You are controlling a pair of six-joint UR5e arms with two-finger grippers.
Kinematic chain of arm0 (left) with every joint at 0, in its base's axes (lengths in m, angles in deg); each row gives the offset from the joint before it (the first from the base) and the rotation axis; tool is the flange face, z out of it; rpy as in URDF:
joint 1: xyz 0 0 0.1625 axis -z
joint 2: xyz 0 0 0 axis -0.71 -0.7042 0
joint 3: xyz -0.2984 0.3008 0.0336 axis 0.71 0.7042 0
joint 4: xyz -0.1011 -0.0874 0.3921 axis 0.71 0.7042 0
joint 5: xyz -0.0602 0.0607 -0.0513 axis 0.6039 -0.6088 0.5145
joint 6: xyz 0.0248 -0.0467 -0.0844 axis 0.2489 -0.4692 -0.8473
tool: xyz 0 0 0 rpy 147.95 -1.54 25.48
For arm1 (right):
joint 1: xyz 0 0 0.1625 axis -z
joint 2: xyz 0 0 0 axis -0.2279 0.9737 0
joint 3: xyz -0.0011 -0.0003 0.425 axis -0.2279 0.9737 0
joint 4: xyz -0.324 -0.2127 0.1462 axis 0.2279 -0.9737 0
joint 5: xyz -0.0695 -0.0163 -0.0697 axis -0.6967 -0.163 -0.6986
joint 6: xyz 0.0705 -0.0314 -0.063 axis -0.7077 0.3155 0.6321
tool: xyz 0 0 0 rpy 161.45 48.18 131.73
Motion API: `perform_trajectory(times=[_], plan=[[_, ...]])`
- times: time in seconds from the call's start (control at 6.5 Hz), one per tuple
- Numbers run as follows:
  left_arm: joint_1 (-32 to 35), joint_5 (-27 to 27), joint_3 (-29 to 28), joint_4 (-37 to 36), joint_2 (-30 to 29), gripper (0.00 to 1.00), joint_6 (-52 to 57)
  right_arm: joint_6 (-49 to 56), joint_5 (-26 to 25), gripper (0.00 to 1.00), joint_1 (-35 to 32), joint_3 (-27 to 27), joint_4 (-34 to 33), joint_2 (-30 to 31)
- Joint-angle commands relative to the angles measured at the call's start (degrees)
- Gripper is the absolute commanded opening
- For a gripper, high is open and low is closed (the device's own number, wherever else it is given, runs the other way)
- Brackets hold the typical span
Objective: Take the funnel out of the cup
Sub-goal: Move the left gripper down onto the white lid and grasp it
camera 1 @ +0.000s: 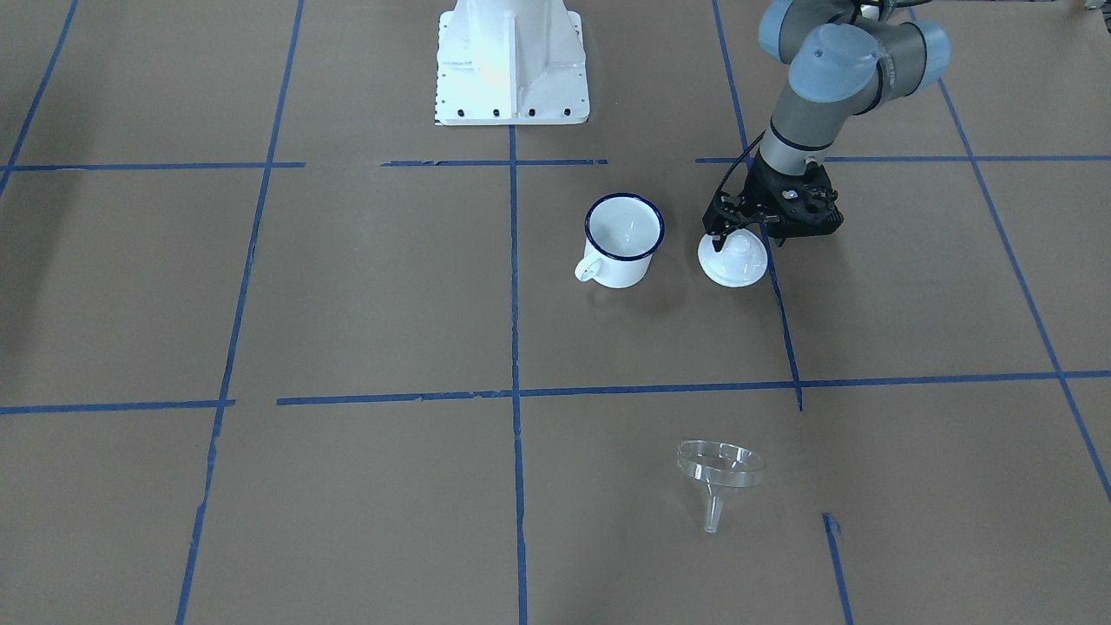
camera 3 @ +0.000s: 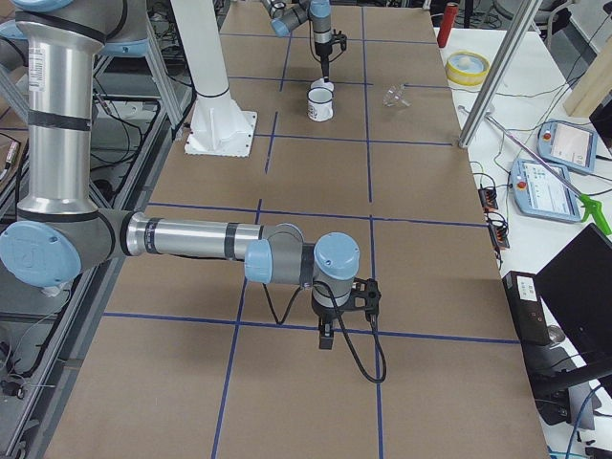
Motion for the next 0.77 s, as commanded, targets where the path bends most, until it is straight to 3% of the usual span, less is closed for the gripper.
perform_trajectory(times=[0.0, 0.15, 0.31, 0.62], plan=[[-0.87, -0.35, -0.27, 1.09, 0.64, 1.0, -0.25, 0.0, 0.0, 1.0, 0.0, 0.0, 0.0, 0.0], [-1.05, -0.35, -0.36, 1.09, 0.29, 0.93, -0.34, 0.0, 0.0, 1.0, 0.0, 0.0, 0.0, 0.0], [-1.13, -0.35, -0.36, 1.09, 0.2, 0.78, -0.43, 0.0, 0.0, 1.0, 0.0, 0.0, 0.0, 0.0], [-1.14, -0.35, -1.15, 1.09, -0.06, 0.71, -0.34, 0.0, 0.0, 1.0, 0.0, 0.0, 0.0, 0.0]])
